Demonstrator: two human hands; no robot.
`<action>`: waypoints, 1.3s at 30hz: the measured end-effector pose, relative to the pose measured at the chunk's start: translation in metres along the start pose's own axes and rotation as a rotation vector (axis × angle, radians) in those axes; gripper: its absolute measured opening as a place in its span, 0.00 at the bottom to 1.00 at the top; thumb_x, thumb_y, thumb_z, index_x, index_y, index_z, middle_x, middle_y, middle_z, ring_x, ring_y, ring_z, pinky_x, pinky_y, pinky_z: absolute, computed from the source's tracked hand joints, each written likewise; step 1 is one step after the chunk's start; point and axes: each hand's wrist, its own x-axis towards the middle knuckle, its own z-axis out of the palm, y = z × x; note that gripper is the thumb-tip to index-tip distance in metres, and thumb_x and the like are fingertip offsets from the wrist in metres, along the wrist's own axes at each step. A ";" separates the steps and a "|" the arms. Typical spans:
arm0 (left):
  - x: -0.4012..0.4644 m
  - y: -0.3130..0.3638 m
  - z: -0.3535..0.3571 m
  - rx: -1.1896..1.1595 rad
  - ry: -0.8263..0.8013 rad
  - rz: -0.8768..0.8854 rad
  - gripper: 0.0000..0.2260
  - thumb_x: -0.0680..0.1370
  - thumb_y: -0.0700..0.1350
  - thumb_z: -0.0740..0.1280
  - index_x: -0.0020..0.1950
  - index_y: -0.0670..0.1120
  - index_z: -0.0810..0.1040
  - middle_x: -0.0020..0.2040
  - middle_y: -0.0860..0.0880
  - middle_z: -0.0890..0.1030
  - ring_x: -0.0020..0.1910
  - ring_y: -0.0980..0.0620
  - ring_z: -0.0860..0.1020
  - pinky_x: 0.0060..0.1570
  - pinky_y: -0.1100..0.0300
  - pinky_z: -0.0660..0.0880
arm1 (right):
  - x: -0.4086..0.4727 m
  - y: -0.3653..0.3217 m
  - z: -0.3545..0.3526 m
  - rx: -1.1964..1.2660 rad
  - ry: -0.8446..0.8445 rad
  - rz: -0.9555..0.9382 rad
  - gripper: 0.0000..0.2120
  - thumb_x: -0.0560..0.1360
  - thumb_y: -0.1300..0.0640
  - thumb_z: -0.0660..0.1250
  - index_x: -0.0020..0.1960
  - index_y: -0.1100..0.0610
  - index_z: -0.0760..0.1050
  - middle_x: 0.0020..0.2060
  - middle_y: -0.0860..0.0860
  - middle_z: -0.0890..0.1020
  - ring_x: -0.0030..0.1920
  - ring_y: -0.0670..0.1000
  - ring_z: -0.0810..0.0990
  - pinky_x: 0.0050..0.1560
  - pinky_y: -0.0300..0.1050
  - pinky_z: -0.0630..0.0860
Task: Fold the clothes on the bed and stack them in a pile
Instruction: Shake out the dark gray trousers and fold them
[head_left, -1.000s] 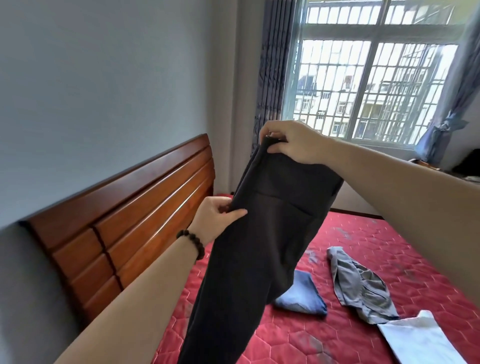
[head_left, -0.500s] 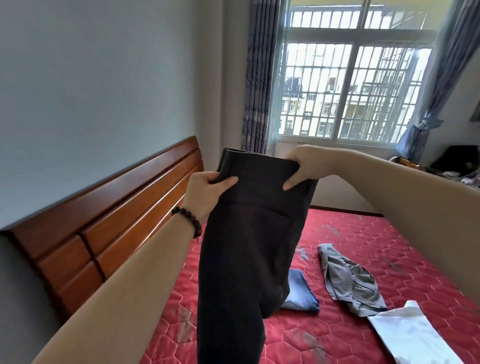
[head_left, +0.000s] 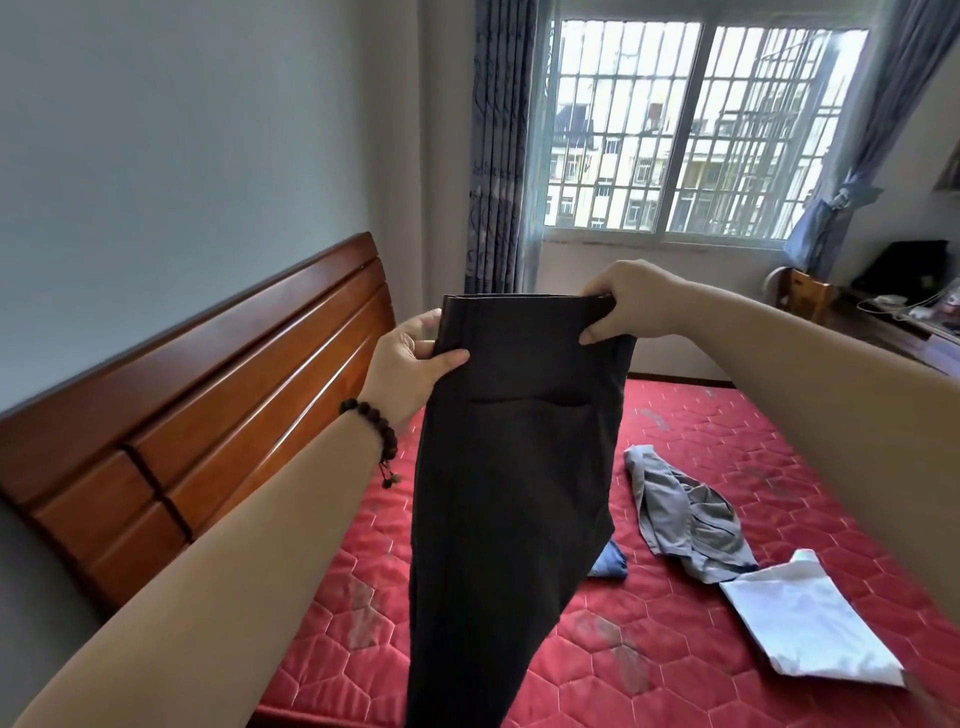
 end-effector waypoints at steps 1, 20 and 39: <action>0.004 -0.006 0.000 -0.009 -0.008 -0.005 0.13 0.73 0.36 0.72 0.55 0.49 0.79 0.47 0.52 0.85 0.47 0.55 0.83 0.45 0.60 0.81 | 0.002 0.006 0.007 0.037 0.058 0.015 0.09 0.66 0.52 0.77 0.36 0.51 0.76 0.31 0.46 0.75 0.37 0.51 0.74 0.37 0.44 0.68; 0.182 -0.208 0.029 -0.182 0.156 -0.399 0.03 0.77 0.36 0.67 0.48 0.42 0.79 0.50 0.42 0.82 0.48 0.46 0.81 0.55 0.50 0.78 | 0.151 0.171 0.242 1.259 0.175 0.293 0.10 0.70 0.61 0.75 0.50 0.51 0.81 0.46 0.48 0.86 0.48 0.48 0.84 0.45 0.39 0.80; 0.354 -0.466 -0.074 0.273 0.237 -0.490 0.03 0.74 0.40 0.72 0.44 0.41 0.80 0.45 0.42 0.83 0.43 0.48 0.80 0.49 0.54 0.78 | 0.388 0.218 0.462 0.856 0.054 0.488 0.12 0.70 0.55 0.75 0.52 0.56 0.78 0.44 0.48 0.82 0.44 0.49 0.80 0.44 0.42 0.76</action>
